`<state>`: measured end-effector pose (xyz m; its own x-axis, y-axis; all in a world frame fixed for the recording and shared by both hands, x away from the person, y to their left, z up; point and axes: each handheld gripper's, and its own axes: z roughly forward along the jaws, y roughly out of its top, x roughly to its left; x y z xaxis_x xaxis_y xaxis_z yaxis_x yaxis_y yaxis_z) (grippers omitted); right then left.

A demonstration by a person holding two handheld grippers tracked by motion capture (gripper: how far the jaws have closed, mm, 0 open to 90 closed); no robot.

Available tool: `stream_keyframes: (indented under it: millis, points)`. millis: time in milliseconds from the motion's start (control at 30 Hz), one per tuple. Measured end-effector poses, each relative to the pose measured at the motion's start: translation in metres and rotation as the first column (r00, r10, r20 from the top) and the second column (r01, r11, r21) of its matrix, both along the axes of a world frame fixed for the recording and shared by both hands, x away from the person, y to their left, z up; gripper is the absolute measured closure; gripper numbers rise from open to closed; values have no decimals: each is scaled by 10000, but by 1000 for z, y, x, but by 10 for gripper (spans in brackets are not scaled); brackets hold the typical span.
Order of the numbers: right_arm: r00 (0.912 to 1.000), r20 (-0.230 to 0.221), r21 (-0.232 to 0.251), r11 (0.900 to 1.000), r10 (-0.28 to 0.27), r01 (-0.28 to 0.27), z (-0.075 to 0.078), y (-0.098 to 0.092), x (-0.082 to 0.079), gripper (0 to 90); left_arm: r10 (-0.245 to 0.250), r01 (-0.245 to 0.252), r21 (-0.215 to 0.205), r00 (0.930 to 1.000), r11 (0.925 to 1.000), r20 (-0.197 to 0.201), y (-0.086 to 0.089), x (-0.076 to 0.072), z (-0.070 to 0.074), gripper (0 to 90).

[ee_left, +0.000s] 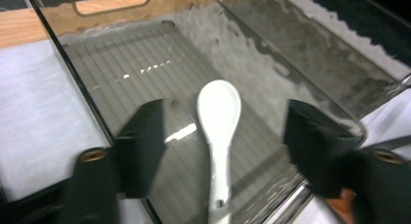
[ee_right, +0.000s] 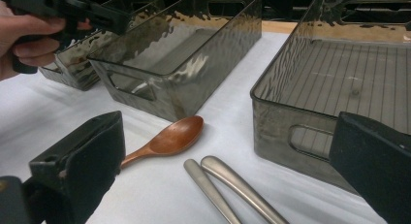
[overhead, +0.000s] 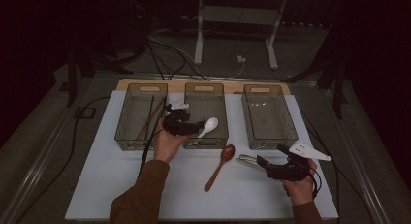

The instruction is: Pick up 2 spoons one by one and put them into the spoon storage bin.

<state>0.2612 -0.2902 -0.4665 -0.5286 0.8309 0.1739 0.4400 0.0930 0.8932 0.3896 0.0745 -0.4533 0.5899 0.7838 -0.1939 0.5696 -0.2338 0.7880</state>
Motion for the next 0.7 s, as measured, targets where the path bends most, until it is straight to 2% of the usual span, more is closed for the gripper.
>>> stream_keyframes:
  millis: [100, 300, 367, 500, 700]
  points:
    - [10000, -18, -13, 10000, -1, 1, 0, 0, 0, 0, 107, -107, 8, 9999, 9999, 32, -2, -3, 2, 164]
    - [10000, 36, 14, 10000, -25, 25, 0, 0, 0, 0, 49, -48, -180, 10000, 9998, 68, -6, -11, 7, 80]
    - [10000, 41, 10, 10000, -51, 51, 0, -1, 0, 0, -71, 72, -292, 10000, 9995, 49, -8, -14, 8, 23]
    - [10000, 51, 17, 10000, -60, 60, 1, -1, -1, 0, -319, 323, -387, 9994, 9987, 101, -12, -20, 9, 7]
    - [9999, 83, 36, 10000, -92, 92, 1, -2, -1, 0, -530, 539, -297, 9981, 9981, 322, -21, -30, 10, 7]
